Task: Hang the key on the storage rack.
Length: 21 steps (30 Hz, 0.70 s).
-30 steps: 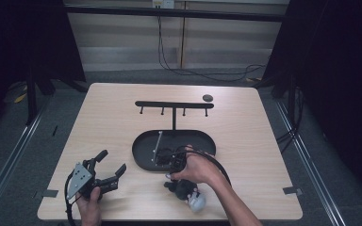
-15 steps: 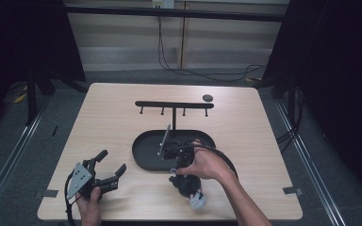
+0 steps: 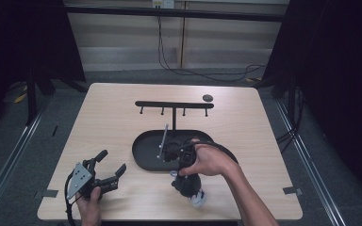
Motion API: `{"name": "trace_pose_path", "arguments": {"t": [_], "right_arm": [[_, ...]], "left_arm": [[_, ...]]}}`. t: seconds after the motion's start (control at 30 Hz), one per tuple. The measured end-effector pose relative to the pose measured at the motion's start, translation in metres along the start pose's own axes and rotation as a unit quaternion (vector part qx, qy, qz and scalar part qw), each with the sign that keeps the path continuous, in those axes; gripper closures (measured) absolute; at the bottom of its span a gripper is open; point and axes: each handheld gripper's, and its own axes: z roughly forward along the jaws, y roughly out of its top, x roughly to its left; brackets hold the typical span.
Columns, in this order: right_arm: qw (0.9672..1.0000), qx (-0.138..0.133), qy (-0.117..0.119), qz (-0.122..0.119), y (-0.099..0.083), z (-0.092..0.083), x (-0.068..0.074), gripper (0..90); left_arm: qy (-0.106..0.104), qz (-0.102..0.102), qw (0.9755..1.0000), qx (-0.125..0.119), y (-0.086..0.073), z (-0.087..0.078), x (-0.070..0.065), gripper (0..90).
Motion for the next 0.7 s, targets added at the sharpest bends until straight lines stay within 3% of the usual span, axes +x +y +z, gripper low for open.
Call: {"name": "trace_pose_path", "arguments": {"t": [0.07, 0.2, 0.37, 0.7], "right_arm": [[0.9999, -0.006, 0.008, -0.005, 0.000, -0.004, 0.000, 87.8], [0.9995, -0.028, -0.003, -0.010, 0.000, -0.017, -0.003, 87.8], [0.9989, -0.045, -0.016, 0.002, -0.001, -0.033, -0.009, 87.8], [0.9982, -0.052, -0.027, 0.007, -0.006, -0.062, -0.018, 87.8]], "left_arm": [[0.000, 0.000, 1.0000, 0.000, 0.000, 0.000, 0.000, 15.4], [0.001, 0.001, 1.0000, 0.000, 0.000, 0.000, 0.000, 15.4], [0.000, -0.001, 1.0000, 0.000, 0.000, 0.000, 0.000, 15.4], [0.000, 0.000, 1.0000, -0.001, 0.000, 0.000, 0.000, 15.4]]}}
